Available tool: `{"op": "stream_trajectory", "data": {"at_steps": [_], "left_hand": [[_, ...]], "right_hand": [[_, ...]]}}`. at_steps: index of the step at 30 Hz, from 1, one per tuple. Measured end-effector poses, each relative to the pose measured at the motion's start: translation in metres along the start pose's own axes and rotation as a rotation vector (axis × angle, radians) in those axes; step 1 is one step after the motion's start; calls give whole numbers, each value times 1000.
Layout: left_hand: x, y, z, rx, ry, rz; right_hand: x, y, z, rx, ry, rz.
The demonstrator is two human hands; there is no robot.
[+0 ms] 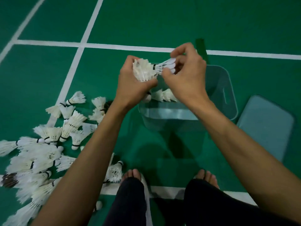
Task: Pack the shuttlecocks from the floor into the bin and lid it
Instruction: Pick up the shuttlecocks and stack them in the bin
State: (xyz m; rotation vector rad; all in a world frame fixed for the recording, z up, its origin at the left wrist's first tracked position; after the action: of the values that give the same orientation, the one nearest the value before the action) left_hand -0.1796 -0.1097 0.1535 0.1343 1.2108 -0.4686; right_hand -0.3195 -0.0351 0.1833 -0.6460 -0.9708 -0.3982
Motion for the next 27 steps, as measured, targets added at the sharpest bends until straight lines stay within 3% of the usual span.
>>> {"op": "stream_trajectory", "data": {"at_steps": [3,6,11,17,23,27], "left_hand": [[6,-23,-47,161,-51,141],[28,-35,-89,376,-253,250],[68,-40,-141,797,-482,466],[105,-35,-145,933,-538,620],[101,-37,-149,1015,-525,585],[98,-50,-155,1004,-642,508]], "right_hand": [[-57,-31,43,-1,130,-240],[-118,-48,66,71,315,-431],[-184,-45,50,263,431,-529],[-217,-60,6,262,388,-579],[-233,-67,-10,233,285,-728],[-233,-64,-23,380,172,-773]]}}
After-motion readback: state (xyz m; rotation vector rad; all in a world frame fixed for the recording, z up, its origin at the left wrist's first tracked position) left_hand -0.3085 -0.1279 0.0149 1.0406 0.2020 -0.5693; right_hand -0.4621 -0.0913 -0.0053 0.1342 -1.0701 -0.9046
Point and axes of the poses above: each hand's wrist, its own y-axis away from the middle knuckle, its own z-axis out of the back of the hand, x = y × z, the point moved 2 cm from there along -y, towards the middle knuckle, and after that the axes turned 8 degrees about -y, right-handed, at the moved point
